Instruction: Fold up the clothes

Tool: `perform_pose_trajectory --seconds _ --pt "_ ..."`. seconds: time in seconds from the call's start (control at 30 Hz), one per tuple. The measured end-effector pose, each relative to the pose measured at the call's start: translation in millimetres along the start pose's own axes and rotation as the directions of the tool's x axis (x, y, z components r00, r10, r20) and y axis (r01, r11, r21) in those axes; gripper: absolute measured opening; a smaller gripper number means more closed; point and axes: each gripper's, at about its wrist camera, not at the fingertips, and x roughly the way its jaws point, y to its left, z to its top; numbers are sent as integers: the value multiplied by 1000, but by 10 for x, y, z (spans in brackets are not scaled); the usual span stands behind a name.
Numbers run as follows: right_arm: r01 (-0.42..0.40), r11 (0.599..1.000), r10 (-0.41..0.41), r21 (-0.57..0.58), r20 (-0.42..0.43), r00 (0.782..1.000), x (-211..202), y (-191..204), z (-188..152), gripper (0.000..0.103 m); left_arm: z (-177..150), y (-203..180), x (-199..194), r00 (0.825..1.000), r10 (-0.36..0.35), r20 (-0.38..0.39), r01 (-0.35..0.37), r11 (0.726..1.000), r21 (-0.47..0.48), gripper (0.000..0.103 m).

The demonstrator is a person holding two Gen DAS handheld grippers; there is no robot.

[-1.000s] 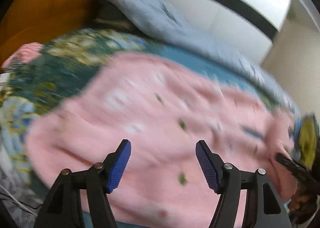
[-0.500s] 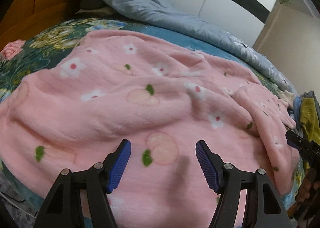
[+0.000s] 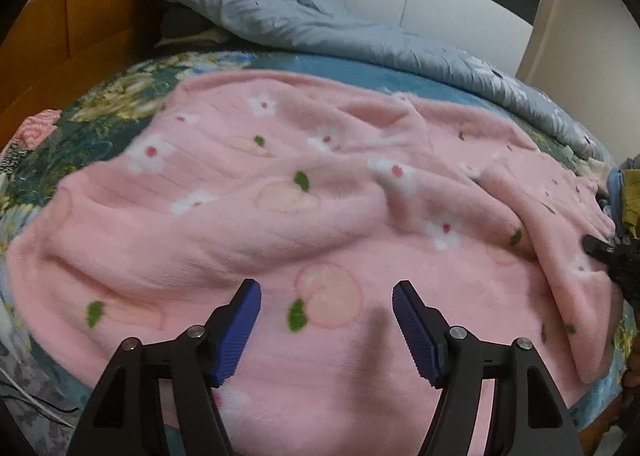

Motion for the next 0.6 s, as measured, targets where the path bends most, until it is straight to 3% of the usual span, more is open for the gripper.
perform_pose_trajectory --seconds 0.07,0.13,0.27,0.37,0.47,0.6 --pt "46 999 -46 2 86 995 -339 -125 101 4 1 12 -10 1000 3 6 -3 1000 -5 72" --pt "131 991 -131 13 199 971 -784 -331 204 4 4 16 -8 1000 6 6 -6 1000 -6 72" --pt "341 933 -359 115 365 859 -1644 -900 316 4 -5 -47 17 1000 11 -7 -11 1000 18 72" --pt "406 885 -466 228 401 789 -2084 -1393 276 4 -6 -76 34 1000 12 -13 -12 999 30 72" --pt "432 847 -524 310 352 776 -2214 -1842 147 4 -5 -52 55 1000 5 -23 -5 1000 19 72" --pt "456 819 -551 347 254 795 -2043 -2157 -26 5 2 35 74 999 -16 -35 15 1000 -20 72"
